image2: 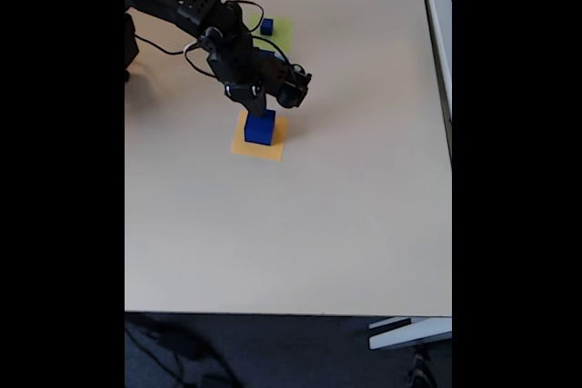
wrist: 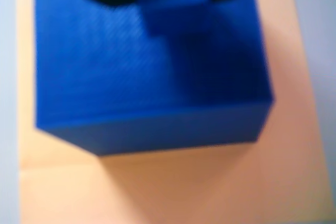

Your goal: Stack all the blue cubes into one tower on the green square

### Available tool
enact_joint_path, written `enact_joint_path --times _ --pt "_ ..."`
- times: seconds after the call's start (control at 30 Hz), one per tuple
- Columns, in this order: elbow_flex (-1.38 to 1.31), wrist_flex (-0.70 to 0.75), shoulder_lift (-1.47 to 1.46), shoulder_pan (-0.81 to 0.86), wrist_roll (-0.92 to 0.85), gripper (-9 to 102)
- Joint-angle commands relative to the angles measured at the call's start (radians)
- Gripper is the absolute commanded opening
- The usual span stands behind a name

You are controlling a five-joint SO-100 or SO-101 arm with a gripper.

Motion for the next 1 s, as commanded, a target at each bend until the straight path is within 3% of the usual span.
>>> enact_joint_path --times 0.0,0.97 --pt "-0.002 -0.015 0.038 0.006 0.0 2" --pt "0.002 -0.023 0.04 0.032 -0.04 7"
